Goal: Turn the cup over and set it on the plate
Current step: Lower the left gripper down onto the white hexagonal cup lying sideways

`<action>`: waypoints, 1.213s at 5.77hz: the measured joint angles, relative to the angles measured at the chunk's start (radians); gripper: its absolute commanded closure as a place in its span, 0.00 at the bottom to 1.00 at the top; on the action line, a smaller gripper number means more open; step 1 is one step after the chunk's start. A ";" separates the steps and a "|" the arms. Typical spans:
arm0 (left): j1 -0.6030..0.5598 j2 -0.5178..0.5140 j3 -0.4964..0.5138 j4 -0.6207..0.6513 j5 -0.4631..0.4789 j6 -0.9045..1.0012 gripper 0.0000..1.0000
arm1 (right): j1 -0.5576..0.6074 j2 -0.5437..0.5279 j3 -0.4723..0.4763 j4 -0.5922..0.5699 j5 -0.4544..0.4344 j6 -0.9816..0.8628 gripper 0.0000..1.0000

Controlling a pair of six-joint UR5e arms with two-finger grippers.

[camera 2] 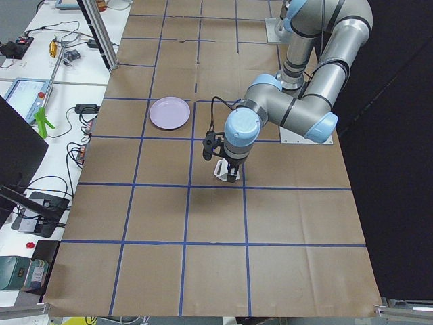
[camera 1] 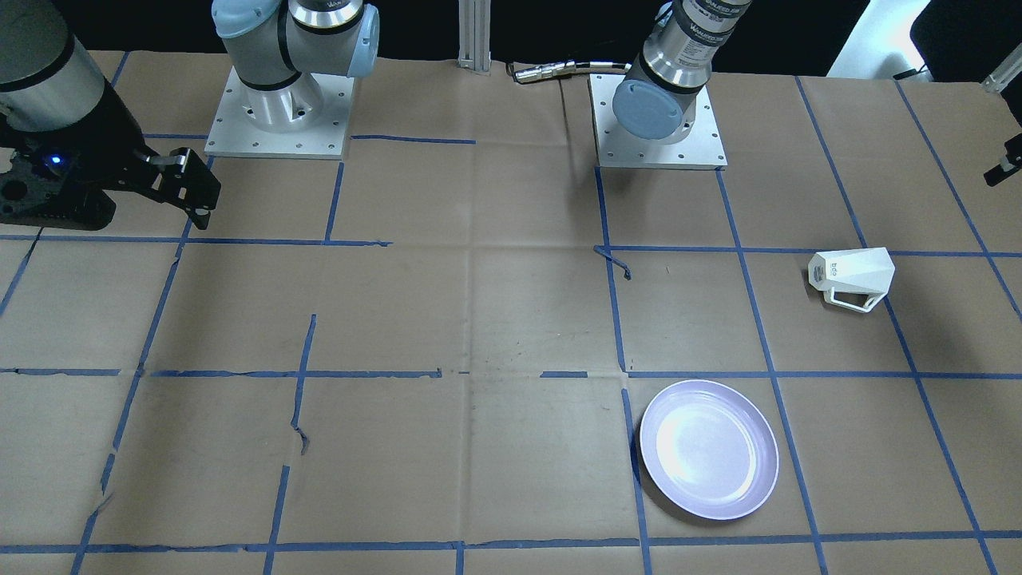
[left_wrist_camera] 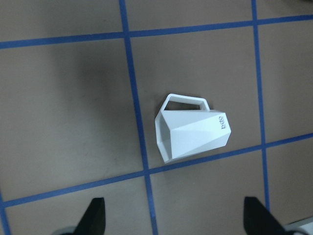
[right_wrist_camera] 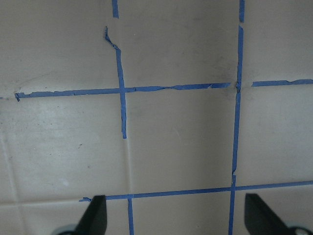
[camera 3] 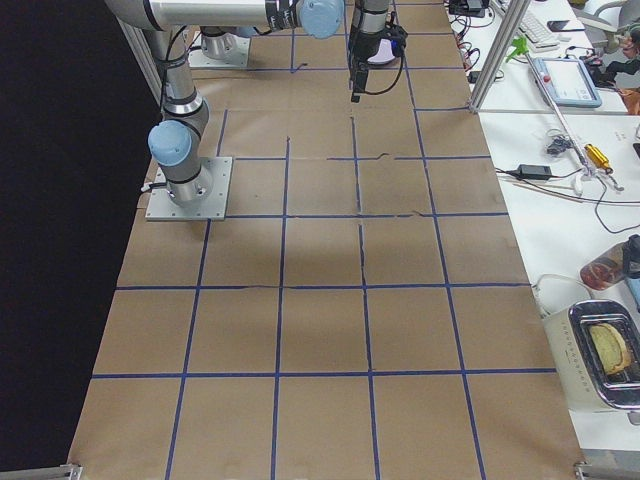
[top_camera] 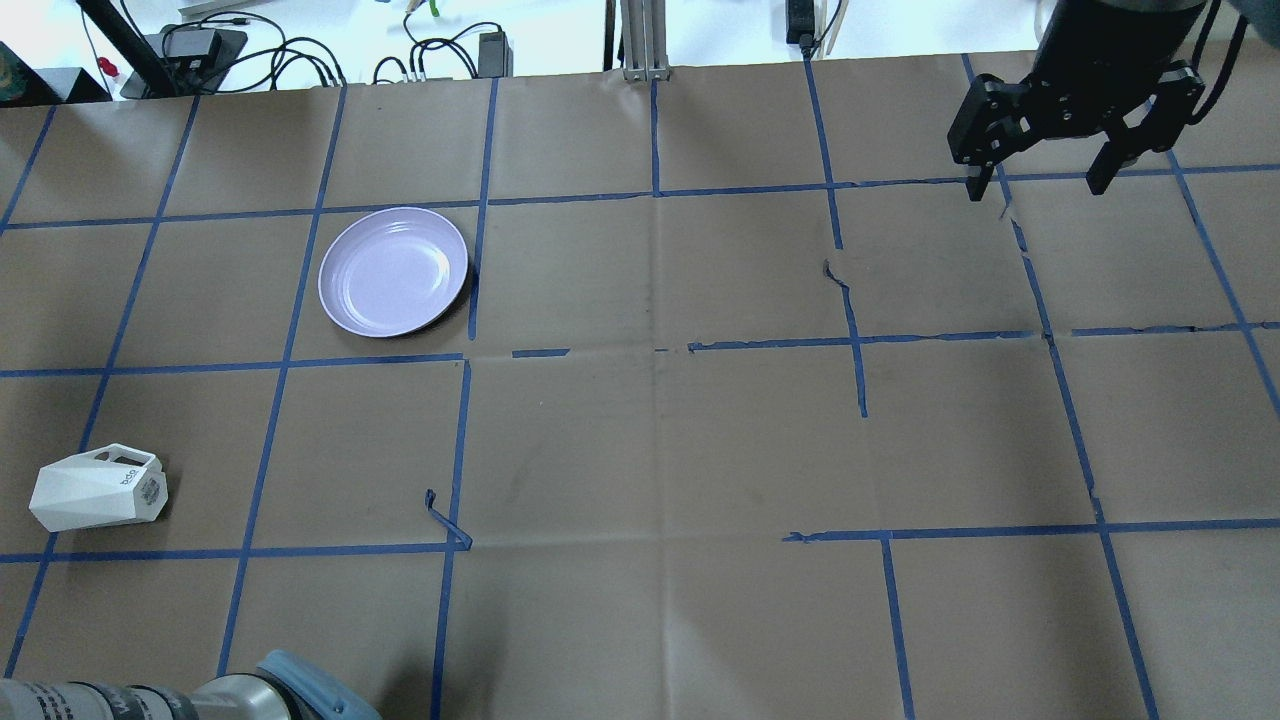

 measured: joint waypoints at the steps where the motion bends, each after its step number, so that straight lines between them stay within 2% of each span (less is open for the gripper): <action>1: 0.030 -0.046 0.001 -0.073 -0.066 0.001 0.01 | 0.000 0.000 0.000 0.000 0.000 0.000 0.00; 5: 0.131 -0.281 0.028 -0.303 -0.225 0.113 0.01 | 0.000 0.000 0.000 -0.001 0.000 0.000 0.00; 7: 0.140 -0.369 0.029 -0.360 -0.251 0.200 0.01 | 0.000 0.000 0.000 0.000 0.000 0.000 0.00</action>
